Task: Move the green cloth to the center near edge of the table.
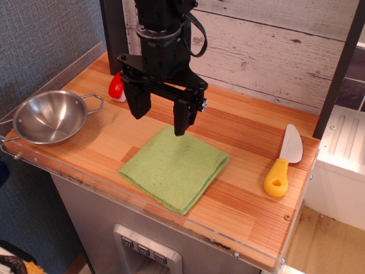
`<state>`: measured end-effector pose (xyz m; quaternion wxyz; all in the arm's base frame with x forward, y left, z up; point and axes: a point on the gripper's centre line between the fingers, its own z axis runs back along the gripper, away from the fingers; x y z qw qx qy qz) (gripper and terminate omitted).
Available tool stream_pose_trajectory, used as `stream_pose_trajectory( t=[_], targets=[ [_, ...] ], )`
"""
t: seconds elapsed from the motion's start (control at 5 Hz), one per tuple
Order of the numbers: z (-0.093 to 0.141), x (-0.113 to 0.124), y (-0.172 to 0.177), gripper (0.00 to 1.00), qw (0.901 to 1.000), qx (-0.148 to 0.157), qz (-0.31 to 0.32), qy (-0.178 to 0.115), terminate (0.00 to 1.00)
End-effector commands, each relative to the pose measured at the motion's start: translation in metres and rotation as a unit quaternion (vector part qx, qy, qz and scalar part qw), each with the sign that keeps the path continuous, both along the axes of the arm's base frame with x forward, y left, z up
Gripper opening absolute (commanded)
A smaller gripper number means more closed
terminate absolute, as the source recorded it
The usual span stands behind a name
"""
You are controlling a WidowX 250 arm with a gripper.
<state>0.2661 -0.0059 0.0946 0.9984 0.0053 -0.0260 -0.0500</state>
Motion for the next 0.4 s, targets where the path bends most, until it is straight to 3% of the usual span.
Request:
stream_pose_trajectory(
  t=[0.0,0.2],
  targets=[
    [0.013,0.0086,0.0089,1.0,0.9997,-0.02,-0.011,-0.008,0.0],
    [0.013,0.0086,0.0089,1.0,0.9997,-0.02,-0.011,-0.008,1.0]
  ],
)
